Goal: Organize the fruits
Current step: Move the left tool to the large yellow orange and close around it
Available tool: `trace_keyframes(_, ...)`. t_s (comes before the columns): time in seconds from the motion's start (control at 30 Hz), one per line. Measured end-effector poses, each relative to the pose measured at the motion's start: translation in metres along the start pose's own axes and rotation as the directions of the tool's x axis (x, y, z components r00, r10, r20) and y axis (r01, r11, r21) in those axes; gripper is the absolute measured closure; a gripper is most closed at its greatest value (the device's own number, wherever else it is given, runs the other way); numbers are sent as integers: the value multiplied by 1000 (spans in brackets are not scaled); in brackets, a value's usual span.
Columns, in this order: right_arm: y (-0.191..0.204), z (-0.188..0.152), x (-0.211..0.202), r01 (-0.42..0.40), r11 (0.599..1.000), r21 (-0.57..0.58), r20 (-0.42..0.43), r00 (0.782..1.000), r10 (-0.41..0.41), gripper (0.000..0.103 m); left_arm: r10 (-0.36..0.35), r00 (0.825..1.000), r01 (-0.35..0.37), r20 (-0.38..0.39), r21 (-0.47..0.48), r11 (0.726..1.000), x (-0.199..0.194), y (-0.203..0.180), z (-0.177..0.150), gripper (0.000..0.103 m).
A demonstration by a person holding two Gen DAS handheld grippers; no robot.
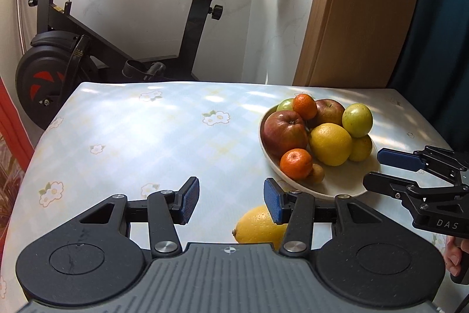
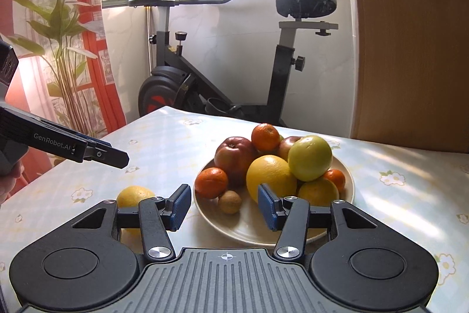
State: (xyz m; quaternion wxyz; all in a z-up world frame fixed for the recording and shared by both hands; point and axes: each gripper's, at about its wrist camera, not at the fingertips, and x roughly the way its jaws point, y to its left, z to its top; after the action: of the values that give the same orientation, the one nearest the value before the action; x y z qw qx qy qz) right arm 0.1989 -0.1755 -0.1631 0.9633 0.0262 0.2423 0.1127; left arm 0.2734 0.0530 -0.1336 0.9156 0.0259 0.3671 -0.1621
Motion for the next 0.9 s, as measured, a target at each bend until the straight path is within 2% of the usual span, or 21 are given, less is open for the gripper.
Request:
trace_keyframes(0.17, 24, -15, 12, -24, 999, -33, -74, 997, 22, 56, -13, 1000, 13, -3, -51, 999, 7, 23, -12, 55)
trace_keyframes(0.23, 35, -19, 17, -38, 997, -64, -102, 994, 32, 56, -12, 1000, 11, -15, -86, 996, 13, 34, -17, 60)
trace_keyframes(0.4, 54, -20, 26, -62, 991, -117, -141, 989, 45, 56, -78, 997, 74, -16, -183, 980, 21, 52, -26, 62)
trace_keyframes(0.5, 59, -19, 34, -71, 987, -141, -166, 985, 47, 56, -138, 990, 135, -2, -216, 967, 25, 52, -28, 62)
trace_keyframes(0.6, 64, -20, 37, -80, 985, -155, -179, 983, 51, 56, -177, 984, 171, -9, -210, 963, 29, 45, -29, 64)
trace_keyframes(0.9, 67, -19, 44, -105, 975, -195, -209, 976, 63, 56, -265, 964, 258, 8, -255, 932, 34, 43, -29, 64)
